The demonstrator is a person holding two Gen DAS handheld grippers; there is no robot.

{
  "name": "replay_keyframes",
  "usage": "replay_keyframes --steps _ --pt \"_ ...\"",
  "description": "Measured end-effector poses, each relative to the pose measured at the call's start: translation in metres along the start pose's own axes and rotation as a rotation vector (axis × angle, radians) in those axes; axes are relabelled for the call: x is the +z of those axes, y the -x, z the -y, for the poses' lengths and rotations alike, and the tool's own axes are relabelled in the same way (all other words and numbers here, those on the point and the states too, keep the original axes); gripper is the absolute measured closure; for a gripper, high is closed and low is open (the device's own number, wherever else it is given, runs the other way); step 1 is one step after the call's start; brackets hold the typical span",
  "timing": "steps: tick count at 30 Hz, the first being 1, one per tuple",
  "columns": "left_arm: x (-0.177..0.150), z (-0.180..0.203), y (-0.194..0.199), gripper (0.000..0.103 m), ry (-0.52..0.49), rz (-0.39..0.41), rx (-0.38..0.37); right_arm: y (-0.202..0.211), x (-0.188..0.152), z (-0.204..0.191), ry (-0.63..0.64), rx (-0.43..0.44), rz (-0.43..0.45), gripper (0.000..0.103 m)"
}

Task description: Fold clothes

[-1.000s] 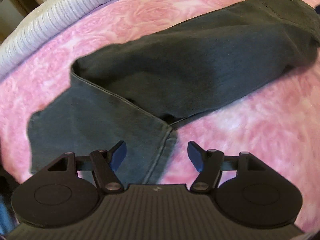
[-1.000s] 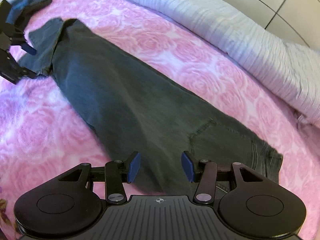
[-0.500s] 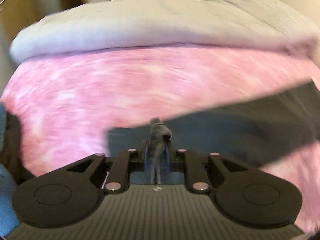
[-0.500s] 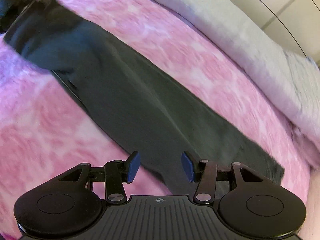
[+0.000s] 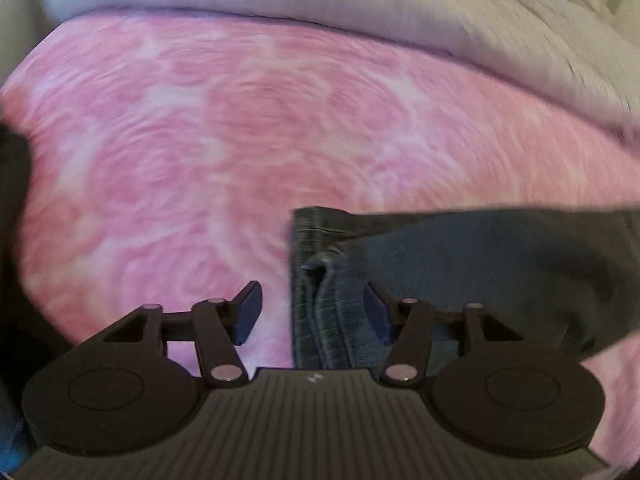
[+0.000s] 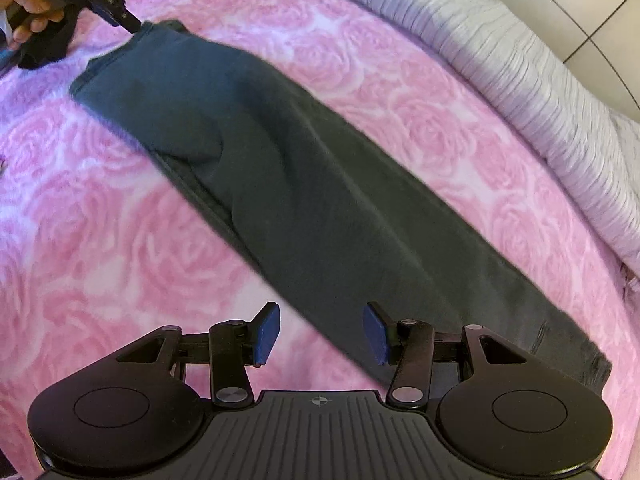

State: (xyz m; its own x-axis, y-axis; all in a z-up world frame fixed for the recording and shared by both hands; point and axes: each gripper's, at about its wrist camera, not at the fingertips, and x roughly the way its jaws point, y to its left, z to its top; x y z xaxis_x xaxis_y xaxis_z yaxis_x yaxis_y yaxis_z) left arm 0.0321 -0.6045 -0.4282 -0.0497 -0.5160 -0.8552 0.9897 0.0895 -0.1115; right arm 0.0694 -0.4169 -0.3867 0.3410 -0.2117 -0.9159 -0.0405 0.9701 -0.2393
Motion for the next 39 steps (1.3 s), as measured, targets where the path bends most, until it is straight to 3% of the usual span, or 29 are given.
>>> replay_keyframes --steps 3,7,8,10,12,14,19,22,23,26,28,30,33,36,39 --pt "0.002 0.013 -0.010 0.078 -0.110 -0.015 0.018 -0.001 -0.009 0.000 -0.017 -0.009 -0.030 0.054" --pt "0.004 0.032 -0.003 0.078 -0.286 0.033 0.086 -0.001 -0.017 -0.001 -0.046 -0.015 -0.058 0.054" --pt "0.005 0.033 -0.006 0.078 -0.312 0.026 0.069 -0.001 -0.018 -0.001 -0.053 -0.014 -0.062 0.054" --pt "0.006 0.033 -0.016 0.078 -0.344 -0.014 0.049 -0.003 -0.017 -0.002 -0.060 -0.010 -0.068 0.054" --pt "0.008 0.030 -0.022 0.096 -0.358 -0.043 0.052 -0.005 -0.013 -0.004 -0.065 -0.010 -0.066 0.054" --pt "0.014 0.024 -0.017 0.096 -0.352 -0.052 0.031 -0.005 -0.009 -0.004 -0.073 -0.008 -0.056 0.054" --pt "0.048 0.010 -0.006 0.096 -0.350 -0.025 -0.015 -0.004 0.001 -0.003 -0.080 -0.009 -0.034 0.054" --pt "0.063 0.004 -0.030 0.096 -0.351 -0.111 -0.043 -0.008 0.005 -0.004 -0.081 -0.009 -0.035 0.054" --pt "0.065 0.003 -0.040 0.092 -0.355 -0.154 -0.047 -0.009 0.005 -0.005 -0.082 -0.012 -0.036 0.054" --pt "0.061 0.001 -0.034 0.070 -0.358 -0.105 -0.002 -0.009 0.007 -0.007 -0.097 -0.006 -0.033 0.054" --pt "0.057 -0.001 -0.029 0.066 -0.360 -0.071 0.029 -0.009 0.008 -0.009 -0.098 -0.005 -0.029 0.054" --pt "0.044 0.006 -0.008 0.069 -0.429 0.004 0.078 -0.010 0.007 -0.010 -0.104 -0.001 -0.030 0.054" --pt "0.014 0.024 0.020 0.069 -0.608 0.078 0.071 -0.012 0.005 -0.012 -0.117 0.004 -0.036 0.054" --pt "-0.023 0.044 0.034 0.069 -0.832 0.085 0.013 -0.014 0.004 -0.013 -0.135 0.013 -0.037 0.054" --pt "-0.057 0.060 0.032 0.067 -1.037 0.023 -0.083 -0.015 0.002 -0.016 -0.130 0.015 -0.037 0.054"
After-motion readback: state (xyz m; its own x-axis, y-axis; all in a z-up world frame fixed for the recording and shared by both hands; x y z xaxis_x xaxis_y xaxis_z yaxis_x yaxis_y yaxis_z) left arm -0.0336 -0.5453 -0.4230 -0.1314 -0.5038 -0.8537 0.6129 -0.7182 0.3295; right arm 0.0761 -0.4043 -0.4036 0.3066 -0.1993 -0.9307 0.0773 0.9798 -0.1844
